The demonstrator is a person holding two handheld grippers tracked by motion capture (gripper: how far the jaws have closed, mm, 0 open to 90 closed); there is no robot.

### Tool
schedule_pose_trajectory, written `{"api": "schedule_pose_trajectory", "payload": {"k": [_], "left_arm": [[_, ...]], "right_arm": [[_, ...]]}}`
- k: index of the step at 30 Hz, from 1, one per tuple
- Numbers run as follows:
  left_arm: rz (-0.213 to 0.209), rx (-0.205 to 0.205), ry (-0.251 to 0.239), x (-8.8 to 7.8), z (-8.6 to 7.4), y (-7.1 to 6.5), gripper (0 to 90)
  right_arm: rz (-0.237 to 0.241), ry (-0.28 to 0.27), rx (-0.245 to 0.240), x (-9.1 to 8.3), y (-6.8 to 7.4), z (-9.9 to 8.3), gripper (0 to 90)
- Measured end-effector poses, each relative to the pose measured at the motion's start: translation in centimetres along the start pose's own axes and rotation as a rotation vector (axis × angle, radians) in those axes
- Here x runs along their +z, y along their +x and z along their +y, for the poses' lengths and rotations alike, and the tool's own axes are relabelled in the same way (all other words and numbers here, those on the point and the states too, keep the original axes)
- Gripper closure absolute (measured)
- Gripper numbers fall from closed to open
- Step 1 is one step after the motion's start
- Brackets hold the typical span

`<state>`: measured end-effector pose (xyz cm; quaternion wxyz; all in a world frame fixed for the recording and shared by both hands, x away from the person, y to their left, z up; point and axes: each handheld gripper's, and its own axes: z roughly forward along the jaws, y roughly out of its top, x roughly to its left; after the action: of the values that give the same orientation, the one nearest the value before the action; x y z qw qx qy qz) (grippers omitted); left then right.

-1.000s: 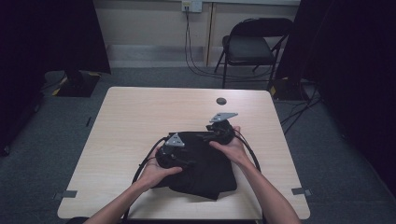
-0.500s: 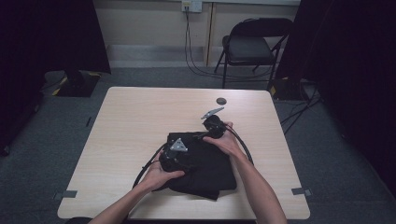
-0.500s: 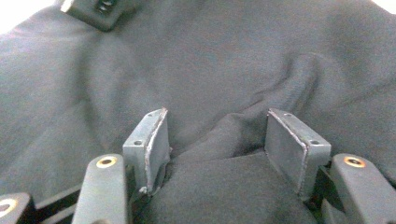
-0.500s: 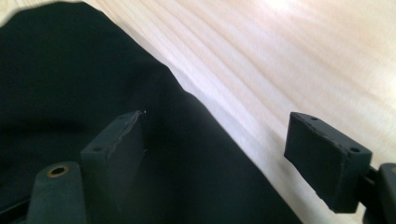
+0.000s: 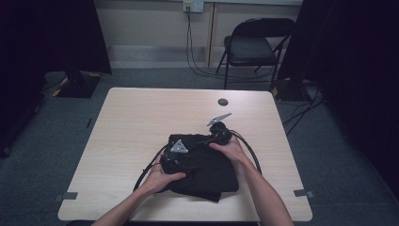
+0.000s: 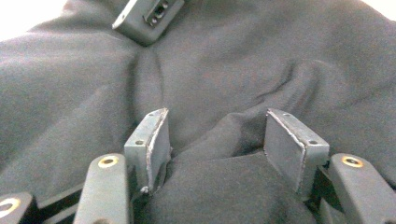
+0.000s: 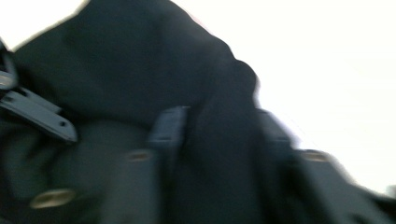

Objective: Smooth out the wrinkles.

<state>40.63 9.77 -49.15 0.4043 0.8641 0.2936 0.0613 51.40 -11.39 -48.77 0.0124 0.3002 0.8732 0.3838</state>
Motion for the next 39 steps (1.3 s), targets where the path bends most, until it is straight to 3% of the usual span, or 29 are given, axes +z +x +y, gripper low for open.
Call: {"api": "schedule_pose_trajectory", "payload": {"k": [1,4,7,13,14,15,16,17,20,22,25,26,28,29,30,33,34,37,39], "left_arm": [[0.003,0.003,0.001,0.0,0.0,0.0,41.0],[0.001,-0.001,-0.003,0.0,0.0,0.0,41.1],[0.008,-0.012,-0.013,0.0,-0.1,-0.1,41.6],[0.025,0.005,-0.013,-0.2,0.0,-0.4,42.1],[0.016,0.016,0.009,-0.3,0.3,-0.4,41.3],[0.018,0.036,0.015,-0.6,0.7,-0.5,41.3],[0.012,0.048,-0.01,-1.9,1.4,-0.9,40.4],[0.012,0.048,-0.01,-1.9,1.4,-0.9,40.6],[-0.025,0.085,-0.061,-4.4,2.1,-2.1,41.9],[-0.078,0.117,-0.046,-6.4,1.7,-3.4,42.7],[-0.095,0.115,-0.039,-7.1,0.8,-4.1,42.4],[-0.099,0.114,-0.011,-7.1,0.2,-4.2,42.4],[-0.067,0.115,0.01,-6.7,-0.9,-4.3,41.5],[-0.081,0.095,0.015,-6.3,-1.3,-4.0,41.5],[-0.065,0.086,0.036,-5.8,-1.5,-3.7,41.6],[0.002,0.09,0.036,-4.9,-1.3,-3.5,43.4],[0.026,0.069,0.045,-4.1,-1.0,-3.1,45.1],[0.039,0.05,0.035,-3.5,-0.7,-2.4,45.9],[0.053,0.035,0.02,-3.2,-0.5,-1.8,47.1]], "right_arm": [[-0.003,-0.017,-0.02,-0.4,0.5,0.2,73.9],[-0.014,-0.025,-0.045,-1.0,1.3,0.4,77.8],[-0.002,-0.054,-0.068,-2.3,2.4,0.7,79.4],[0.03,-0.113,-0.127,-3.9,5.0,0.8,80.2],[0.019,-0.117,-0.143,-4.1,5.4,0.7,80.3],[0.019,-0.117,-0.143,-4.1,5.4,0.7,80.3],[0.02,-0.131,-0.129,-4.4,5.2,0.6,80.3],[0.02,-0.131,-0.129,-4.4,5.2,0.6,80.3],[0.005,-0.144,-0.104,-4.8,4.3,0.4,80.4],[-0.009,-0.145,-0.087,-4.8,3.6,0.3,80.4],[-0.019,-0.146,-0.083,-4.6,3.3,0.2,80.4],[-0.019,-0.146,-0.083,-4.6,3.3,0.2,80.4],[-0.027,-0.152,-0.074,-4.4,3.0,0.2,80.6],[-0.027,-0.152,-0.074,-4.4,3.0,0.2,80.6],[-0.032,-0.155,-0.069,-4.4,3.0,0.3,80.6],[-0.057,-0.176,-0.072,-4.8,3.0,0.7,80.6],[-0.057,-0.205,-0.082,-5.4,3.2,1.3,80.7],[-0.055,-0.236,-0.097,-6.3,3.7,1.9,80.7],[-0.045,-0.256,-0.134,-7.2,4.6,2.2,80.7]]}}
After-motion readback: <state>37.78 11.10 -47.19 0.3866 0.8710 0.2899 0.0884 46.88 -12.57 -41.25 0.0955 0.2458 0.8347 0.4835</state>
